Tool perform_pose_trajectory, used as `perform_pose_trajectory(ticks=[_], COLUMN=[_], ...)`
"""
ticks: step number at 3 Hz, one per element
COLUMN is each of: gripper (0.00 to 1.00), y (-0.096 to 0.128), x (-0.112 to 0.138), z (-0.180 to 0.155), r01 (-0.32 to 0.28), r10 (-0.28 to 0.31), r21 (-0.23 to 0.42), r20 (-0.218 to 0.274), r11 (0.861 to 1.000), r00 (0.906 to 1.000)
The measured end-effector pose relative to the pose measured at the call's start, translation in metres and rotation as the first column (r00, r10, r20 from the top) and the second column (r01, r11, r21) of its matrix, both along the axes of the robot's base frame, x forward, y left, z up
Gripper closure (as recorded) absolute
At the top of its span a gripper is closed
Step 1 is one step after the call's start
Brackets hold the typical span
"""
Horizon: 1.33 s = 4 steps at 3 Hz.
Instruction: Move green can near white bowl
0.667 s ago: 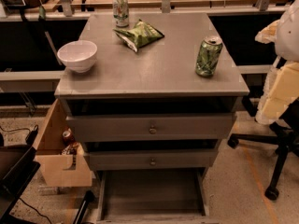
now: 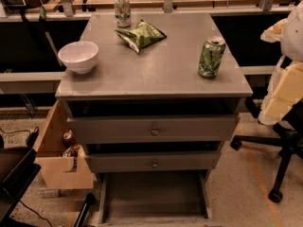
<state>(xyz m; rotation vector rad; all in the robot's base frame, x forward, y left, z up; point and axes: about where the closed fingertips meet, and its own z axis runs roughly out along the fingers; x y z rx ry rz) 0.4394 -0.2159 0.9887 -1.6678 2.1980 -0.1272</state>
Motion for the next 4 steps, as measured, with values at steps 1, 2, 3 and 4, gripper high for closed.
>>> perform_pose_trajectory(ticks=[1, 2, 3, 4], gripper=[0.0, 0.0, 0.0, 0.0], y=[-0.007, -0.039, -0.063, -0.075], x=[0.015, 0.047, 0.103, 0.144], z=[0.0, -0.005, 0.004, 0.006], r01=[0.039, 0.062, 0.039, 0.02], r10=[-0.045, -0.11, -0.201, -0.31], r21=[0.086, 0.26, 0.461, 0.643], r20=[0.069, 0.175, 0.307, 0.342], r11=[0.996, 0.964, 0.887, 0.766], r00=[0.9966, 0.9785, 0.9304, 0.8869])
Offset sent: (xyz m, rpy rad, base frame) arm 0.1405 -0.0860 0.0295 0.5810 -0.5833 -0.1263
